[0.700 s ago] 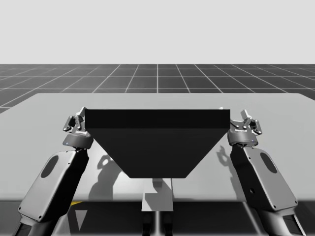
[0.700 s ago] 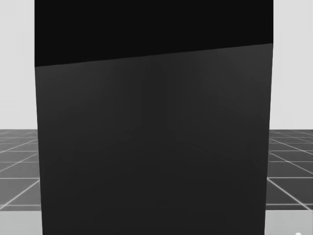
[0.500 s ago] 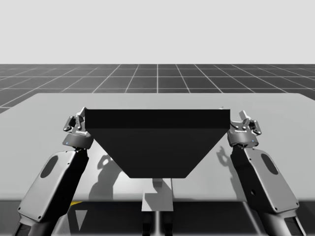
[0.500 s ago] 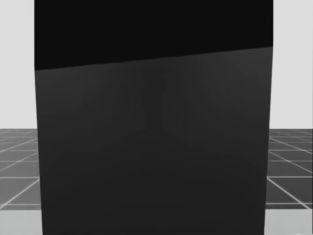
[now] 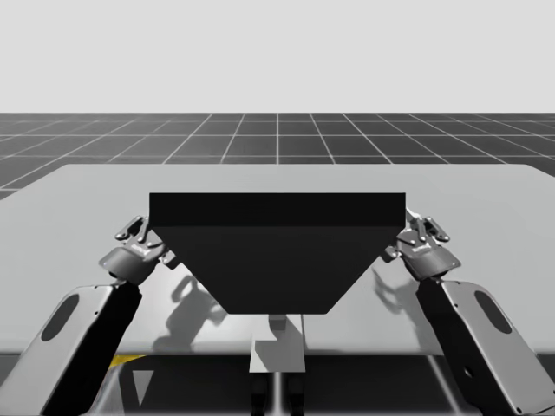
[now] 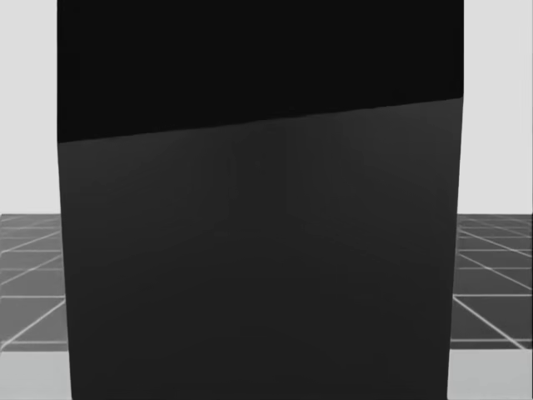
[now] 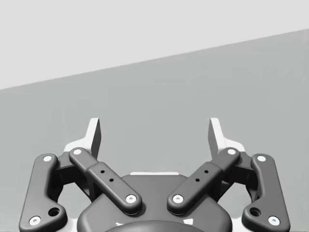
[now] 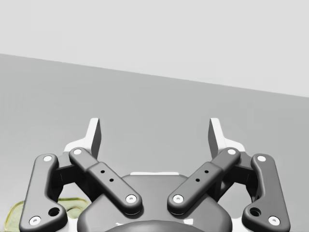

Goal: Reach around the screen and pick up the object behind it.

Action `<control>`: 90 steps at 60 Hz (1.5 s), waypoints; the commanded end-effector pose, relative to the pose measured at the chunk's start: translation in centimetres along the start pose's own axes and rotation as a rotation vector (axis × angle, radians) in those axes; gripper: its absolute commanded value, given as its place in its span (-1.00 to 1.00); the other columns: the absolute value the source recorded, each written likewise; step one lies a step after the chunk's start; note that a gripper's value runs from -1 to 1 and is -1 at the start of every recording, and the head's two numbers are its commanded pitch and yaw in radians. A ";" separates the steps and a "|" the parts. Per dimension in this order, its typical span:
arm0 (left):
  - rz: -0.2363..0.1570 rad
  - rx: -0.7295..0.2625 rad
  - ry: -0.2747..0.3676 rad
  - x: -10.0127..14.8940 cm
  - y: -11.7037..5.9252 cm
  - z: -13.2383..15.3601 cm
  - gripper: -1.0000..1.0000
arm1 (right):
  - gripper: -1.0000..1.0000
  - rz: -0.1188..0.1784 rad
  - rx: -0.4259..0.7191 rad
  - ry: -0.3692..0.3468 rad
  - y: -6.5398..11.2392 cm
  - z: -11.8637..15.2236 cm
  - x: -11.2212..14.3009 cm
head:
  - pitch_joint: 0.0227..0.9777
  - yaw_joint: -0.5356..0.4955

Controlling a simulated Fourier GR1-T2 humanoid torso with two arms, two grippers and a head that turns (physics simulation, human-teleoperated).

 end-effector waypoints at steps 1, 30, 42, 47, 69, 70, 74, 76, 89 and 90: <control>0.001 -0.111 0.068 -0.8 -0.3 2.2 -1.00 | -1.00 0.026 0.185 -0.002 0.8 2.1 -0.2 | -0.81 0.01; -0.087 -0.367 0.159 -1.2 -1.7 6.6 -1.00 | -1.00 -0.040 0.422 0.060 0.9 5.2 -2.0 | -0.79 0.01; -0.095 -0.381 0.166 -1.7 -2.3 6.3 -1.00 | -1.00 -0.063 0.442 0.111 1.7 5.8 -4.2 | -0.78 0.00; -0.101 -0.389 0.167 -1.9 -2.6 6.2 -1.00 | -1.00 -0.069 0.438 0.122 1.8 5.4 -4.9 | -0.77 0.00; -0.140 -0.409 0.171 -2.3 -3.5 6.3 -1.00 | -1.00 -0.042 0.391 0.162 2.7 2.2 -7.7 | -0.74 -0.01; -0.141 -0.410 0.171 -2.3 -3.5 6.3 -1.00 | -1.00 -0.039 0.394 0.164 2.7 2.1 -7.8 | -0.74 -0.01; -0.146 -0.412 0.171 -2.3 -3.6 6.3 -1.00 | -1.00 -0.035 0.402 0.180 3.1 1.4 -8.2 | -0.74 -0.01; -0.152 -0.414 0.172 -2.4 -3.6 6.3 -1.00 | -1.00 -0.019 0.400 0.175 3.3 1.1 -8.4 | -0.73 -0.01; -0.170 -0.426 0.167 -2.3 -3.9 6.4 -1.00 | -1.00 -0.016 0.424 0.216 4.4 -0.7 -9.4 | -0.72 -0.01; -0.172 -0.428 0.166 -2.3 -3.9 6.4 -1.00 | -1.00 -0.017 0.423 0.220 4.5 -0.9 -9.4 | -0.72 -0.01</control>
